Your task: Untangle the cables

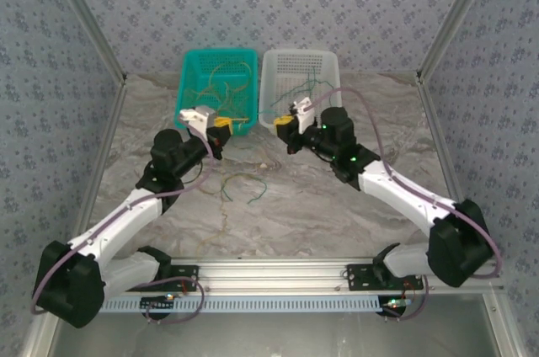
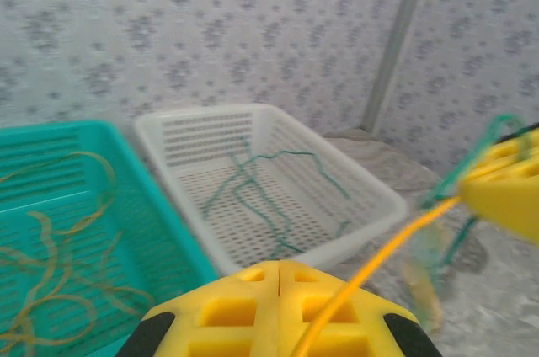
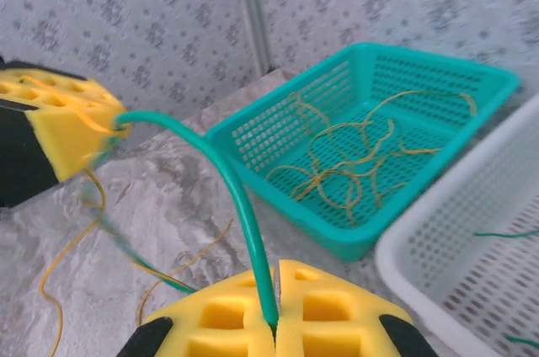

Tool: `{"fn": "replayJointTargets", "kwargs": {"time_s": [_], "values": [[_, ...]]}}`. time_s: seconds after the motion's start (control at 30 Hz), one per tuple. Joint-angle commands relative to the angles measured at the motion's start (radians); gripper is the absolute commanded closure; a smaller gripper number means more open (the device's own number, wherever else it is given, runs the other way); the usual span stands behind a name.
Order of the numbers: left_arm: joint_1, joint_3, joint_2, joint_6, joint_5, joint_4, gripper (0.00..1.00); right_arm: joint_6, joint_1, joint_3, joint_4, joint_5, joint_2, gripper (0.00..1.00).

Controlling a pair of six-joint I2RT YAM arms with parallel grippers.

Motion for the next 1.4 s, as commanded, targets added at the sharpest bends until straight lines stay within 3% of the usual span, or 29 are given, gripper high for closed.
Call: {"fn": "replayJointTargets", "kwargs": {"time_s": [0.0,0.3,0.6,0.83,1.07,1.37], "values": [[0.048,-0.012,-0.061,-0.029,-0.098,-0.002,1.00,0.067,-0.069,-0.035,-0.086,0.072,-0.065,1.00],[0.158,-0.053,-0.125,-0.105,-0.216,-0.017,1.00,0.204,-0.274,-0.089,-0.168,0.156,-0.198,1.00],[0.231,0.009,-0.137,-0.125,-0.179,-0.029,1.00,0.271,-0.420,-0.107,-0.210,0.142,-0.314,1.00],[0.231,0.175,-0.075,-0.125,-0.121,-0.015,1.00,0.289,-0.419,-0.134,-0.193,0.110,-0.318,1.00],[0.231,0.393,0.026,-0.013,-0.109,0.021,1.00,0.290,-0.419,-0.143,-0.191,0.118,-0.319,1.00],[0.240,0.890,0.404,0.118,0.010,0.044,1.00,0.297,-0.419,-0.167,-0.175,0.147,-0.315,1.00]]}}
